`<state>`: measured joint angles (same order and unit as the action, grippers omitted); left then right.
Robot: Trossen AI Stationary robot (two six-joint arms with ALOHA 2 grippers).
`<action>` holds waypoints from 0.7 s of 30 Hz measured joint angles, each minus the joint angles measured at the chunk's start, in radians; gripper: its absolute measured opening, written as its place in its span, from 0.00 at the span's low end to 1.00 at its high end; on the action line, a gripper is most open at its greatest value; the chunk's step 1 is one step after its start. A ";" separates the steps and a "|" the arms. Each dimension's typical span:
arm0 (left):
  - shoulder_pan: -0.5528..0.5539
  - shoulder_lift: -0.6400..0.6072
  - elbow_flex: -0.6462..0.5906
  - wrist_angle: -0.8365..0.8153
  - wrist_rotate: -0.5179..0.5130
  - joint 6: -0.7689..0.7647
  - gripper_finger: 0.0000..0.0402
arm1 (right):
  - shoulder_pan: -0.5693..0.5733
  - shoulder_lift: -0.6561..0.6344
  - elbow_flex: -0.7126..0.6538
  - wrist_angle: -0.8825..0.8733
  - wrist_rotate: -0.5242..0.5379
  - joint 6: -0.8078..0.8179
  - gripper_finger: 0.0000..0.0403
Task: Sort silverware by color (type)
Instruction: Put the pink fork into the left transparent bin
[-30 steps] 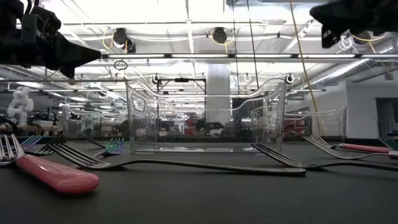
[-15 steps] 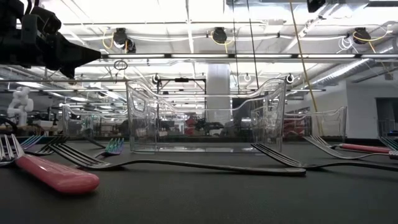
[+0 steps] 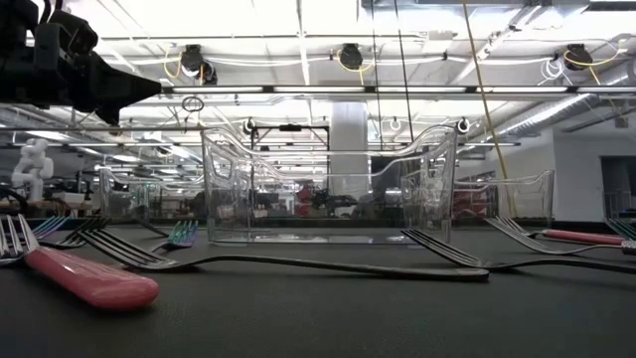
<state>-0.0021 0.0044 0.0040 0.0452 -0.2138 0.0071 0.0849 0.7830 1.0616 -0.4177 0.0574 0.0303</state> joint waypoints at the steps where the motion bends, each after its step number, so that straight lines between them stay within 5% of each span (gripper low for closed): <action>1: 0.000 0.000 0.000 0.000 0.000 0.000 0.00 | 0.000 0.007 0.013 -0.014 0.001 0.004 0.04; 13: 0.000 0.000 0.000 -0.001 0.000 0.000 0.00 | 0.001 0.033 0.045 -0.223 0.150 0.120 0.04; 21: 0.000 0.000 0.000 -0.001 0.000 0.000 0.00 | 0.001 0.041 0.045 -0.384 0.159 0.262 0.04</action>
<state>-0.0021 0.0044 0.0040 0.0441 -0.2138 0.0071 0.0856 0.8241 1.1065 -0.8014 0.2161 0.2918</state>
